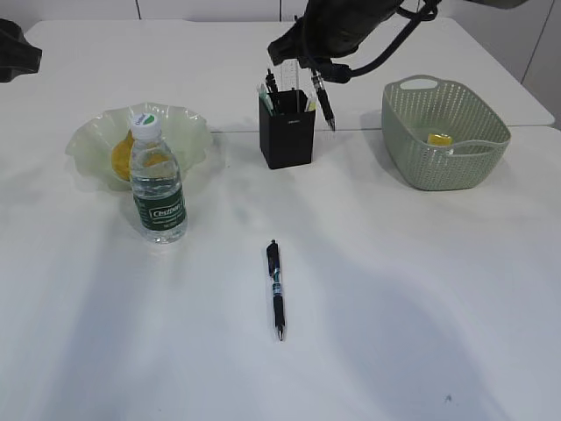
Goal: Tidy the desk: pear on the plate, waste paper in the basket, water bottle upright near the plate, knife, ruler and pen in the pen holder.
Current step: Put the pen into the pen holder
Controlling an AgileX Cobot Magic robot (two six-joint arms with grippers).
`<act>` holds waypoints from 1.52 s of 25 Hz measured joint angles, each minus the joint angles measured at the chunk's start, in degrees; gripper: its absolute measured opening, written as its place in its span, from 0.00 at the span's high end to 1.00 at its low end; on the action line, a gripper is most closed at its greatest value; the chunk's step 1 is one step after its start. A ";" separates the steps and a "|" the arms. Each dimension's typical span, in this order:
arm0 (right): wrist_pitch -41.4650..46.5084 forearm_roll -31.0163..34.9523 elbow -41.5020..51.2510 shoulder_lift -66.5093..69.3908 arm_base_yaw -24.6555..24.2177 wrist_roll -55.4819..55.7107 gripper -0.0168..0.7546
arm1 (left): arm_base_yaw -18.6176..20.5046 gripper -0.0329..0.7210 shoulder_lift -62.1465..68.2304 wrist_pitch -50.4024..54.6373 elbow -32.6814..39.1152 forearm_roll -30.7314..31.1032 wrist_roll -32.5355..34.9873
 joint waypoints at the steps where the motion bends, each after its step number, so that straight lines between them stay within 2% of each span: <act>1: -1.54 0.00 0.24 0.00 -0.23 0.00 0.84 | 0.00 0.47 0.00 0.00 0.00 0.10 0.00; 7: -13.23 -0.23 6.35 0.00 -1.95 0.00 0.84 | 0.00 0.47 0.00 0.00 0.00 0.31 0.00; 20: -46.11 -0.77 15.68 0.53 -2.90 0.13 0.84 | 0.00 0.47 0.00 0.00 0.00 0.76 0.00; 31: -61.54 -0.87 15.90 5.00 -4.86 0.89 0.84 | 0.00 0.47 0.00 0.21 0.00 0.76 0.00; 38: -63.41 -1.01 15.90 6.77 -5.23 1.24 0.84 | 0.00 0.47 0.00 1.26 0.00 0.86 0.00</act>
